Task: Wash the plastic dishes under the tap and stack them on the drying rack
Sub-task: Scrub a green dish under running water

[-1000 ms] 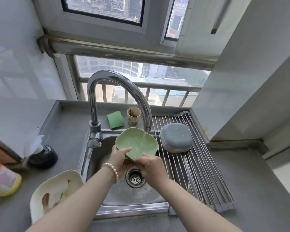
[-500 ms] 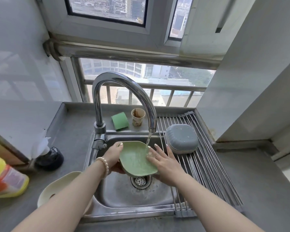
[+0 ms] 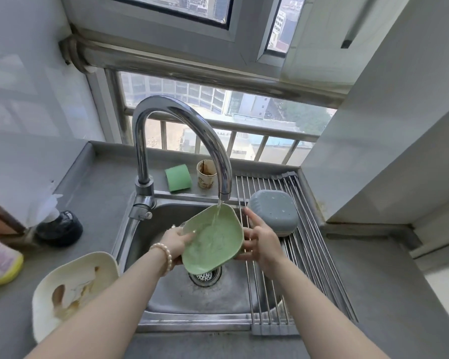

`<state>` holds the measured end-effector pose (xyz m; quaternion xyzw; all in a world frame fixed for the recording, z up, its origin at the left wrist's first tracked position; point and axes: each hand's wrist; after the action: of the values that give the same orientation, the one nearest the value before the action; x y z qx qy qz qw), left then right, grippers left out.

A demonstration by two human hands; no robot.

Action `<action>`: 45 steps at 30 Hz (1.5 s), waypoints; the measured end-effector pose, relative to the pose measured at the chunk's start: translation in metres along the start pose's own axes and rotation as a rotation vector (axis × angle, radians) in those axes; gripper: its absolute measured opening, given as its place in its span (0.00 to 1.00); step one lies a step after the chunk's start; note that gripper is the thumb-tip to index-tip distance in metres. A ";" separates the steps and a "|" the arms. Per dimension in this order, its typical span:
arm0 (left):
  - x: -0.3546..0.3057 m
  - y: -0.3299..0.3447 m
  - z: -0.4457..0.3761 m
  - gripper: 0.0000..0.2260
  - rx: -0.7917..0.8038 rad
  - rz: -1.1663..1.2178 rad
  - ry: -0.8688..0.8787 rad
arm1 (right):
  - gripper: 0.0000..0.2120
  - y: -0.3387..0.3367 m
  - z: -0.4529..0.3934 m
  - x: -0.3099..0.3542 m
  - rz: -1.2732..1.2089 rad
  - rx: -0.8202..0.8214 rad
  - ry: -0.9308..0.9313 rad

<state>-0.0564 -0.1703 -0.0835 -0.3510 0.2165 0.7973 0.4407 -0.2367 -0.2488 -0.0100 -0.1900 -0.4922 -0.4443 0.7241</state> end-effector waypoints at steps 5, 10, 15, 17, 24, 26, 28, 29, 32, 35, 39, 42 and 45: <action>0.015 0.015 0.007 0.06 -0.065 0.078 0.054 | 0.24 0.001 -0.002 -0.023 0.398 -0.083 -0.022; 0.000 0.010 0.009 0.19 -0.071 -0.037 0.270 | 0.15 0.005 -0.010 -0.052 0.447 -0.255 -0.003; -0.031 -0.002 0.014 0.13 -0.095 -0.419 0.362 | 0.10 0.029 -0.015 -0.067 0.140 -0.305 0.183; -0.039 -0.009 0.018 0.07 -0.155 -0.654 0.320 | 0.09 0.035 -0.011 -0.062 0.111 -0.264 0.279; -0.032 -0.023 0.035 0.15 0.037 -0.672 -0.070 | 0.07 0.021 -0.008 -0.020 0.382 -0.166 0.391; -0.025 -0.023 0.035 0.16 0.071 -0.714 -0.069 | 0.09 0.019 -0.008 -0.008 0.478 -0.168 0.352; -0.019 -0.019 0.031 0.15 0.076 -0.734 -0.031 | 0.09 0.016 -0.007 -0.001 0.569 -0.175 0.280; -0.016 -0.018 0.029 0.14 0.074 -0.725 -0.007 | 0.10 0.015 -0.006 0.002 0.603 -0.169 0.238; -0.014 -0.013 0.023 0.09 0.018 -0.639 0.126 | 0.10 0.009 0.000 0.000 0.622 -0.162 0.097; -0.021 -0.014 0.018 0.06 -0.057 -0.573 0.300 | 0.14 0.001 0.001 -0.012 0.515 -0.203 0.002; -0.038 -0.014 0.018 0.16 -0.058 -0.465 0.443 | 0.14 0.011 -0.003 -0.044 0.219 -0.220 0.126; -0.049 -0.008 0.020 0.13 -0.056 -0.518 0.479 | 0.08 0.029 -0.004 -0.064 -0.070 -0.224 0.257; -0.056 -0.002 0.018 0.13 -0.133 -0.555 0.438 | 0.10 0.040 -0.005 -0.068 -0.199 -0.214 0.303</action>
<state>-0.0411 -0.1877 -0.0296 -0.5869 0.1499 0.5653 0.5599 -0.2091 -0.2005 -0.0661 -0.1473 -0.3440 -0.5869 0.7180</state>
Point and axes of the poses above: each hand's wrist, its own z-axis away from the middle knuckle, its own y-axis out of the palm, x = y × z, and after that the axes turned 3 degrees about -z, right-handed
